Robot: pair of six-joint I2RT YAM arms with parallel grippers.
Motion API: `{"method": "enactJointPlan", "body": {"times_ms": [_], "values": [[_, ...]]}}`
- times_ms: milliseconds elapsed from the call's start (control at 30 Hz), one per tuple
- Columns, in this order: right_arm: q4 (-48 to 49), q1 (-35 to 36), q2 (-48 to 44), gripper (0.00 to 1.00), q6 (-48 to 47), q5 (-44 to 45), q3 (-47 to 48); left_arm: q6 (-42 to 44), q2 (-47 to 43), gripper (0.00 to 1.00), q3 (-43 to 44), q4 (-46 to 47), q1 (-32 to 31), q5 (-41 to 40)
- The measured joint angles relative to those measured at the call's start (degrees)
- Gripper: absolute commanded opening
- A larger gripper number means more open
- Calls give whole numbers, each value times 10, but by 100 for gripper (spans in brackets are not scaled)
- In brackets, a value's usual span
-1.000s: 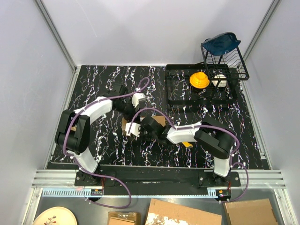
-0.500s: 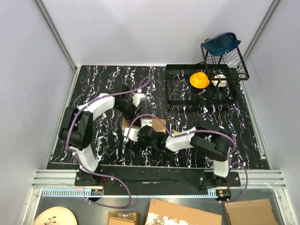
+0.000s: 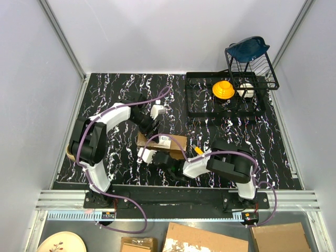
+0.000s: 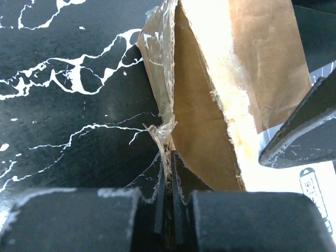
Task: Unpack the express box
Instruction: Open the express box at the center of the board.
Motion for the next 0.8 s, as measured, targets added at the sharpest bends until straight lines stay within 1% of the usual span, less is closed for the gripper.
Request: {"method": "enactJointPlan", "body": {"times_ms": [67,233,400,500,533,600,633,700,767,800], "values": [[9,13,6,0,15,30,-1,-3,5,74,0,-2,0,7],[-6,38,24,0,60,102,19,1,10,74,0,-2,0,19],[-24,47,28,1,86,128,30,6,11,74,1,-5,0,23],[-32,52,29,8,96,136,34,8,13,74,3,-11,0,24],[-34,53,28,18,98,136,34,9,14,74,4,-14,0,25],[-39,54,21,30,104,129,32,9,15,74,4,-21,0,25],[-40,54,12,37,107,110,24,7,15,74,4,-27,0,24],[-40,54,-13,42,111,73,5,6,15,74,4,-37,0,22],[-42,54,-43,47,112,17,-19,6,12,74,3,-47,0,20],[-41,54,-54,47,111,-5,-28,6,10,74,1,-53,0,18]]}}
